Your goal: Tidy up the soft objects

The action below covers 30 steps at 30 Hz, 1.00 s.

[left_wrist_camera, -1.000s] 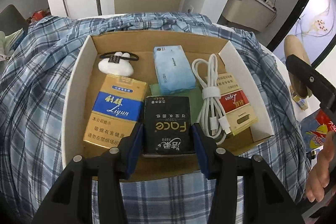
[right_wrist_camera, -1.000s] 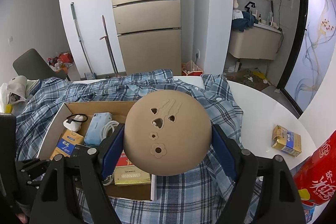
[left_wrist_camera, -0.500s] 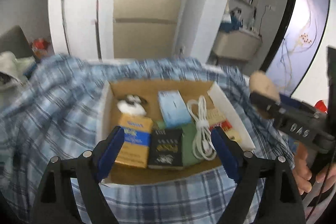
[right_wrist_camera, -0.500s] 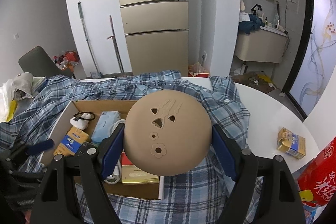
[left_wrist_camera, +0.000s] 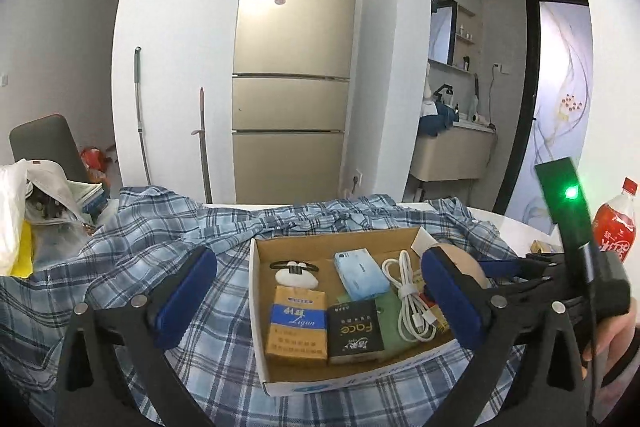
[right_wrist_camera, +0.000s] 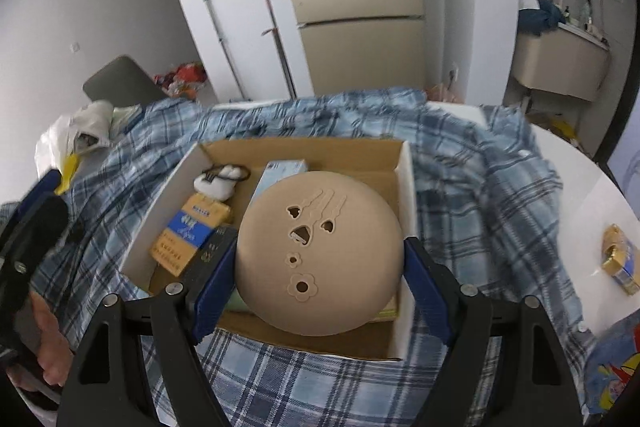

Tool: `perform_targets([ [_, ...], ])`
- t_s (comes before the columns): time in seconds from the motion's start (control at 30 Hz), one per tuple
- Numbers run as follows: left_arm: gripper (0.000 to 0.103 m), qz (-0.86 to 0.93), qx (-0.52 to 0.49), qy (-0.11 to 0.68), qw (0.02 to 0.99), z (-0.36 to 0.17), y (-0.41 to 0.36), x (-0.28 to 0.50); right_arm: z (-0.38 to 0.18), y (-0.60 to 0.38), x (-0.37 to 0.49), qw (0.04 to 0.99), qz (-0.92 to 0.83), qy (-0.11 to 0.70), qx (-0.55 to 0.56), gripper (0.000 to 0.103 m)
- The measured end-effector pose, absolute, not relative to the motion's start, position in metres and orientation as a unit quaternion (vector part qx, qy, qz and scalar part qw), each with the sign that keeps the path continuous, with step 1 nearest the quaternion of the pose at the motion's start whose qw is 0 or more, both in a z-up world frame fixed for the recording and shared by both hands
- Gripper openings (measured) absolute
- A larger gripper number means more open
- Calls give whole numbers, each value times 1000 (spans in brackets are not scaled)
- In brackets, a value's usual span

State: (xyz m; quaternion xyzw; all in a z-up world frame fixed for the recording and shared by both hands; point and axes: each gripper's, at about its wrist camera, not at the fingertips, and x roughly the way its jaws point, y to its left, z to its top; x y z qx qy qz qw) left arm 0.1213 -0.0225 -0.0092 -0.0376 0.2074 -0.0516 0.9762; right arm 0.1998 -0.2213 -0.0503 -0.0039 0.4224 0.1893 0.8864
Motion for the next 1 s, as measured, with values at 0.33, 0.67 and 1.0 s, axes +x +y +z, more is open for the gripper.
perform_targets([
  [0.33,103,-50,-42,193,979,-9,-20,114,-73,-203,201,880,178,438,-38,82],
  [0.67,103,-46,-35,181,982,-10,-19,111,-63,-210,192,905,156,394,-36,92],
  [1.0,103,-48,-7,117,992,23,-24,82,-1,-223,160,963,116,240,-41,97],
])
